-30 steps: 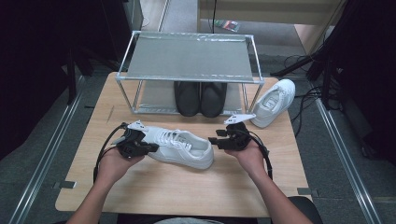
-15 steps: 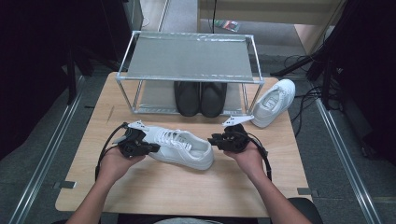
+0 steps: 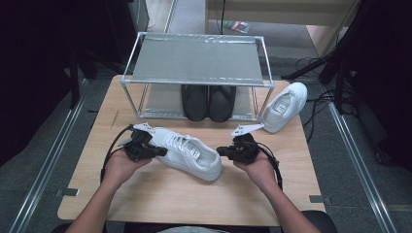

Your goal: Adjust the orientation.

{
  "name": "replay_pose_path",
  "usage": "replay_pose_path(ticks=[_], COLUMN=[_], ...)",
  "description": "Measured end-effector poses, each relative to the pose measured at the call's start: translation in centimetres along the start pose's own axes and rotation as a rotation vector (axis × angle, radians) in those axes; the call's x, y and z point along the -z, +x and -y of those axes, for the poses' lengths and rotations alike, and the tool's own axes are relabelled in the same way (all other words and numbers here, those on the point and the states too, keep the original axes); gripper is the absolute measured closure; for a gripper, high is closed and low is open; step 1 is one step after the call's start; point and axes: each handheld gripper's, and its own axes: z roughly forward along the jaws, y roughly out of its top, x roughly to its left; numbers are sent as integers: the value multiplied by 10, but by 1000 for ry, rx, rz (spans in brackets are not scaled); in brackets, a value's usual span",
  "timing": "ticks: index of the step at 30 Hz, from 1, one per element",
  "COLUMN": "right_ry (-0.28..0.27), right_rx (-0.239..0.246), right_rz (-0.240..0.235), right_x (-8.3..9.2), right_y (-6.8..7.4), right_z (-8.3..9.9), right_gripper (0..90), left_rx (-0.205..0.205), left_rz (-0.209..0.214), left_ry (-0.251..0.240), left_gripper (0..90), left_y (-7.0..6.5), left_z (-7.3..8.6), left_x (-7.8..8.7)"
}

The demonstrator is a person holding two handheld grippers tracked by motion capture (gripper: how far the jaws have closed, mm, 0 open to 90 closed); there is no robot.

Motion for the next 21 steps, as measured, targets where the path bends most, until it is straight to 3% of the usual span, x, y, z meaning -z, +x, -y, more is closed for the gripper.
replay_pose_path(ticks=[9, 21], right_ry=[22, 36], right_rx=[18, 39], right_rz=[-30, -59], right_x=[5, 11], right_y=[7, 21], right_z=[7, 16], right_gripper=[900, 900], left_rx=[5, -23], left_rz=[14, 27], left_ry=[6, 18], left_gripper=[900, 900], left_y=[2, 2], left_z=[-9, -20], left_x=[-6, -14])
